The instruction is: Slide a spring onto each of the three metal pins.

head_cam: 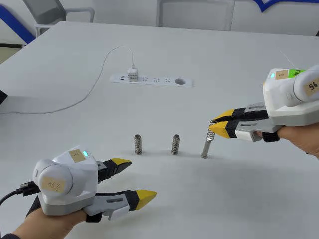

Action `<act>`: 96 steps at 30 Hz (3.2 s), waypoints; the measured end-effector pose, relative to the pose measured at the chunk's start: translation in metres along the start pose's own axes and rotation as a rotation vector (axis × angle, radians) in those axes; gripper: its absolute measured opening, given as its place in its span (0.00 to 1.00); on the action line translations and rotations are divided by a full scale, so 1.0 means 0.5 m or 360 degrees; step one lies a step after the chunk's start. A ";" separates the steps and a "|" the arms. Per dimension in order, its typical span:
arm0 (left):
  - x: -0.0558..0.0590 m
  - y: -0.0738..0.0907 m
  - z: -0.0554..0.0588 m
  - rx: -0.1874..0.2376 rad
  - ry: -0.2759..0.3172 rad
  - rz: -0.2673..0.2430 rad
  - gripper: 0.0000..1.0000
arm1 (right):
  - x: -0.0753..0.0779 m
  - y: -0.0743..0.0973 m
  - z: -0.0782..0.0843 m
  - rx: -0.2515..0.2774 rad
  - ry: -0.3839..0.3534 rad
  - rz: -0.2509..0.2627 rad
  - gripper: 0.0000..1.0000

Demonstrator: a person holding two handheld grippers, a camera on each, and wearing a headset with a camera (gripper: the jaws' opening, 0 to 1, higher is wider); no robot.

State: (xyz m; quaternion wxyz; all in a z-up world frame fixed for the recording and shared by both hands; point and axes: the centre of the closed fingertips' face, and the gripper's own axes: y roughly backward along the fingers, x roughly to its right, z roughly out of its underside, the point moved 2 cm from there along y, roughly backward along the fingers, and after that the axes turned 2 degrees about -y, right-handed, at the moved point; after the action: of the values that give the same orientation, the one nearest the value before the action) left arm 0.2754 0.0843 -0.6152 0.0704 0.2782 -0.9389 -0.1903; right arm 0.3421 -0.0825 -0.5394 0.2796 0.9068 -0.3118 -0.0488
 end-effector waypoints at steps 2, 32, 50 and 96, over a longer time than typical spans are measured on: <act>-0.002 0.002 0.001 0.0000 0.0004 -0.0003 0.57 | 0.001 -0.001 0.002 0.0000 -0.0009 -0.0001 0.11; -0.014 0.010 0.007 -0.0007 0.0032 -0.0036 0.61 | 0.005 -0.019 0.024 -0.0010 -0.0055 0.0010 0.12; -0.017 0.011 0.009 -0.0016 0.0031 -0.0043 0.60 | 0.000 -0.040 0.054 -0.0041 -0.0067 0.0023 0.12; -0.024 0.012 0.008 -0.0007 0.0046 -0.0054 0.61 | 0.002 -0.075 0.107 -0.0139 -0.0116 0.0048 0.13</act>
State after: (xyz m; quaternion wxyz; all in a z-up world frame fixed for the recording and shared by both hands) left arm 0.2813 0.0967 -0.6166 0.0814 0.2967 -0.9324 -0.1895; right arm 0.3491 -0.0842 -0.6043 0.3082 0.8865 -0.3329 -0.0911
